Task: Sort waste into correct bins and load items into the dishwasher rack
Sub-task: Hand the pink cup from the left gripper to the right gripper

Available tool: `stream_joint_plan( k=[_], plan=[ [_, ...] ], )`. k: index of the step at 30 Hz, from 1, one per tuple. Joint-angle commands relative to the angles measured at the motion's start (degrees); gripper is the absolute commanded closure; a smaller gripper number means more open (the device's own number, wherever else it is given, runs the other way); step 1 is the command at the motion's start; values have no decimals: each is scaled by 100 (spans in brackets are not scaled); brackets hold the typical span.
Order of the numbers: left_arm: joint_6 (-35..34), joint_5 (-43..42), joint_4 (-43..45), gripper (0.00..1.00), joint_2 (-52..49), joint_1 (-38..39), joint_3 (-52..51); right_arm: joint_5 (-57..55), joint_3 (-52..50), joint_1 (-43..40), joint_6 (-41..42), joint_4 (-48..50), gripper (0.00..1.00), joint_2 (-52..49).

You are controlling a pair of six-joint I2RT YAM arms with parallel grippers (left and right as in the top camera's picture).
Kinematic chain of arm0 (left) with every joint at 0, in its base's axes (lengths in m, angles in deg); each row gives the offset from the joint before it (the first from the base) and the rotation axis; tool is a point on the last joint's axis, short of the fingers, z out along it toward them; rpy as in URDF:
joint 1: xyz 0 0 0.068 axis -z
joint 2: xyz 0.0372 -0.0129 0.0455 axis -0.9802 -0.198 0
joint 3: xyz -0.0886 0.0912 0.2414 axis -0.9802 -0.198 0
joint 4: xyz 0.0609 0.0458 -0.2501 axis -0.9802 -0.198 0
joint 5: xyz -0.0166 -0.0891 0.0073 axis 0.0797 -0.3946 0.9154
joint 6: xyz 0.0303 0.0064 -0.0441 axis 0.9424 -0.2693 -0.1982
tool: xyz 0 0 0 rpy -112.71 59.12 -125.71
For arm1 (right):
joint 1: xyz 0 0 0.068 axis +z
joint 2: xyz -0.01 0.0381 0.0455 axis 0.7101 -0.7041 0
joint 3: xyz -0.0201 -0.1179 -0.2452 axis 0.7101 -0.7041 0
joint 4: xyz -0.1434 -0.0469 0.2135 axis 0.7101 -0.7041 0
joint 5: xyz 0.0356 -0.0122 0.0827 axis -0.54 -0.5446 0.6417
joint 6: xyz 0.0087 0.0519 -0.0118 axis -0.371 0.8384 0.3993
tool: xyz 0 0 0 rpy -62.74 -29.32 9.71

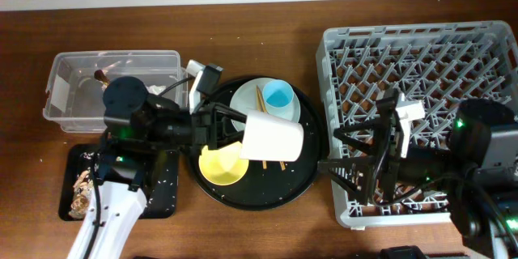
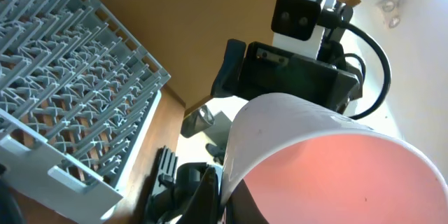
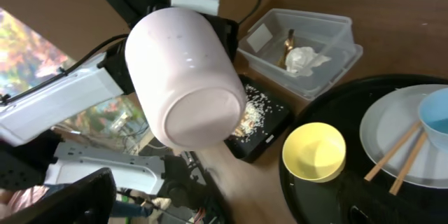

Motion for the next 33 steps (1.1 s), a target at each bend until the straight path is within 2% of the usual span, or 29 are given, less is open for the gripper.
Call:
stream_joint_plan(
  k=[1,8,14,19,26,28,29,33],
  plan=[
    [-131,323,94,100,28,184,68,310,39,24,-188,7,2,-116],
    [-131,538,94,100,28,479,68,111,39,918,-186,629,2,-184],
    [-157,535,92,100,28,706,68,-52,39,1349,-334,774,1,-776],
    [-175,516,92,100,28,702,68,7,44,1379,-330,1167,18,-793],
    [-175,586,96,100,28,699,68,7,44,1379,-330,1141,20,-647],
    [-175,601,96,100,28,699,68,7,44,1379,-330,1139,27,-647],
    [-175,614,96,100,28,699,68,4,44,1379,-332,1141,37,-649],
    [-173,651,94,99,28,699,68,-116,44,1373,-334,1147,39,-649]
  ],
)
